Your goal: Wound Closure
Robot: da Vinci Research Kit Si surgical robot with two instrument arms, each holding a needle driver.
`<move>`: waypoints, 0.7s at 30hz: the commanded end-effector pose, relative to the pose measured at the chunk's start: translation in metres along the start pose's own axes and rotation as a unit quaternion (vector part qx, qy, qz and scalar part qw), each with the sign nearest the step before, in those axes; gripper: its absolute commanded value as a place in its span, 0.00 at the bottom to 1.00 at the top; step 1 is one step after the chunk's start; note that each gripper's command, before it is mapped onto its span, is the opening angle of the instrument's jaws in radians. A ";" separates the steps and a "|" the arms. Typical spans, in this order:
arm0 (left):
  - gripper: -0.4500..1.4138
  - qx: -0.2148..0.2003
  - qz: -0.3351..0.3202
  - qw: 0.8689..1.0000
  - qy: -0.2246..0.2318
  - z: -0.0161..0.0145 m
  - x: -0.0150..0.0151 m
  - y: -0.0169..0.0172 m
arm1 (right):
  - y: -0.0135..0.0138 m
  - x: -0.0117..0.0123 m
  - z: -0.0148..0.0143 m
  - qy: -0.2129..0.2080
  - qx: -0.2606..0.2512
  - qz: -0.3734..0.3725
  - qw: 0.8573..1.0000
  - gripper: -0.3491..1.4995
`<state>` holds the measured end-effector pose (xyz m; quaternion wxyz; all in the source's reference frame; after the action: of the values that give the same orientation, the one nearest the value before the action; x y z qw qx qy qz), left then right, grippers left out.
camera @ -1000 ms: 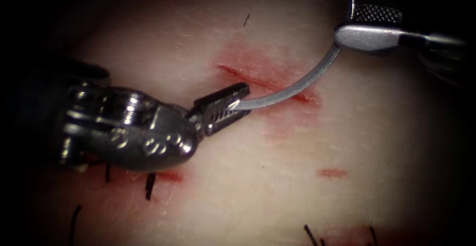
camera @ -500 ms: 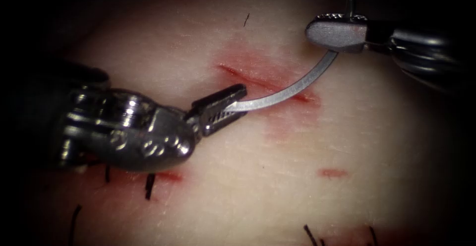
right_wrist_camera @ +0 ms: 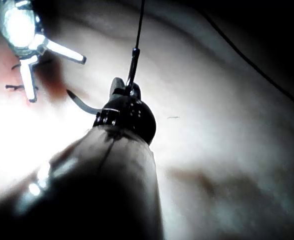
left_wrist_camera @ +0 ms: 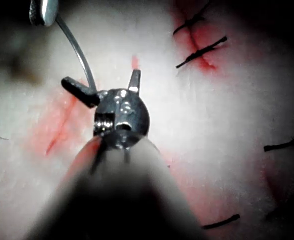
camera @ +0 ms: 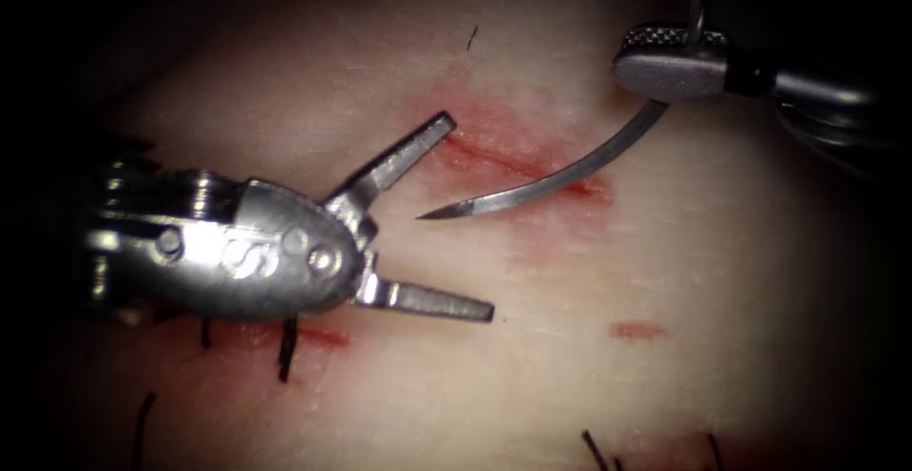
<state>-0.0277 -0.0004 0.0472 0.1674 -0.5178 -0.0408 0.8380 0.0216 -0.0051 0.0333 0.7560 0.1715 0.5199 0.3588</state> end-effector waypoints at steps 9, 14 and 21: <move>0.84 -0.065 -0.135 0.987 -0.048 0.0022 0.0006 -0.0022 | 0.0000 0.0004 0.0011 0.014 0.106 -0.123 0.987 0.00; 0.84 -0.098 -0.172 0.976 -0.085 0.0036 0.0009 -0.0030 | -0.0005 0.0004 0.0016 0.034 0.145 -0.152 0.977 0.00; 0.83 -0.121 -0.220 0.962 -0.110 0.0055 0.0011 -0.0041 | -0.0018 0.0005 0.0023 0.062 0.195 -0.213 0.955 0.00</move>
<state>-0.0316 0.0044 0.0494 0.2816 -0.4154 -0.2782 0.8190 0.0236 -0.0063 0.0324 0.7328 0.1764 0.6522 0.0801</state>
